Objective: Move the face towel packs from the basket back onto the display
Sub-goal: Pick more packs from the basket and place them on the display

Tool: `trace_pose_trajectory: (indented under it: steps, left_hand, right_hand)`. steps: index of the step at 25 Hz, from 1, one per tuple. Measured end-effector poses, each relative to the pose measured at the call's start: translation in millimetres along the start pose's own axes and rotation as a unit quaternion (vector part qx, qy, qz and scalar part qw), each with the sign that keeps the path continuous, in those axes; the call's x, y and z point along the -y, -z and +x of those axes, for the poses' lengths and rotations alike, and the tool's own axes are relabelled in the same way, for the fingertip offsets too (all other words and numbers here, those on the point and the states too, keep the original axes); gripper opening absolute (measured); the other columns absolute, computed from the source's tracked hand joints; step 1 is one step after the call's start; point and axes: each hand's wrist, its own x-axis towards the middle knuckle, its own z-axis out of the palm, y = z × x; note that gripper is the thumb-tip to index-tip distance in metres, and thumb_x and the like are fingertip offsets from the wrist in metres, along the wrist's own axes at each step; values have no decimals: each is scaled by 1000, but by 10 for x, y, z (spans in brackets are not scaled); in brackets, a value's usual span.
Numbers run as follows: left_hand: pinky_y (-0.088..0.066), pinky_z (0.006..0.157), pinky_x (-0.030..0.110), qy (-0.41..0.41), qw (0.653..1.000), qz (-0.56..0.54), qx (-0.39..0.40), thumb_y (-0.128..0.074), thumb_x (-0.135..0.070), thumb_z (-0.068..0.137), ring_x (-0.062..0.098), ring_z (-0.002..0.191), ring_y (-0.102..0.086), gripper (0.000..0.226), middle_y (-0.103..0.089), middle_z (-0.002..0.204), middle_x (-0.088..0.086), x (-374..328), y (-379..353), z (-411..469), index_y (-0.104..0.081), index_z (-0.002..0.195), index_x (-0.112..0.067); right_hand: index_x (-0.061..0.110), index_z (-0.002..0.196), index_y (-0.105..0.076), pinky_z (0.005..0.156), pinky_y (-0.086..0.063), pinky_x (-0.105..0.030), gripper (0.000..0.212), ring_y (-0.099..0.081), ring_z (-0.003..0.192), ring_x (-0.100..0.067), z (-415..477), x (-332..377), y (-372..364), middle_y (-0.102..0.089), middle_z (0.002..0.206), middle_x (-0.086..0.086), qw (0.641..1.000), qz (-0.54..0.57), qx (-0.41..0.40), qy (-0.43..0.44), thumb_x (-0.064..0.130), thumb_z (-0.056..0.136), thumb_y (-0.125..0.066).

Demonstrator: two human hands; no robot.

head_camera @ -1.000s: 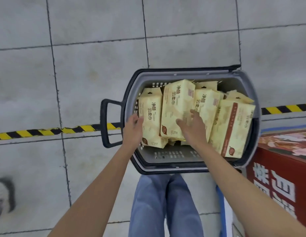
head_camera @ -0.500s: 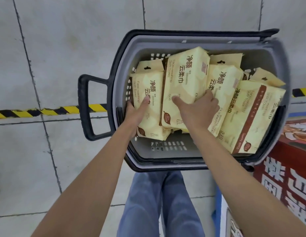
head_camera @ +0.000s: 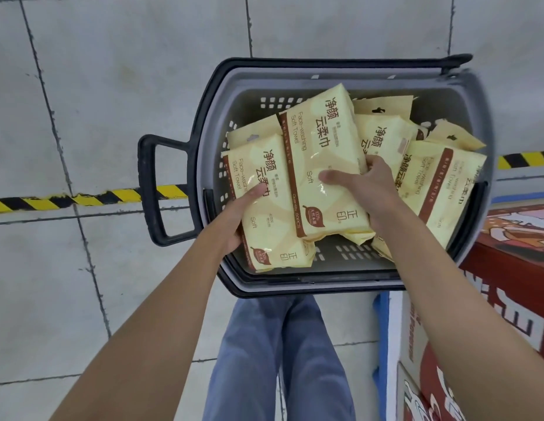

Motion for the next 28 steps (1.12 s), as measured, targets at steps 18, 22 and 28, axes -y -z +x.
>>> trace_pose_trajectory:
  steps: [18,22,28]
  left_hand:
    - [-53,85,47,-175,980,-86,-37,-61,-41,84,27,94,-69,42,-73,103,7,-6,-278,-3296,-59,120,-19]
    - [-54,83,45,-206,974,-93,-9,-63,-37,82,27,90,-70,41,-73,102,8,251,-331,-3872,-60,118,-18]
    - [-57,70,40,-221,973,-66,10,-59,-37,85,23,74,-72,28,-75,86,7,563,-348,-4288,-63,106,-19]
  right_hand:
    - [11,125,-52,77,-57,-45,62,-67,96,-28,-2671,-16,1557,-67,114,-10,977,194,53,67,10,69,-79]
    - [7,122,-53,77,-57,-44,56,-67,97,-31,-3159,-289,1797,-67,115,-14,964,235,76,95,9,71,-76]
    - [7,127,-49,65,-55,-37,65,-68,89,-30,-3632,-881,1957,-66,114,-16,955,272,66,96,9,69,-78]
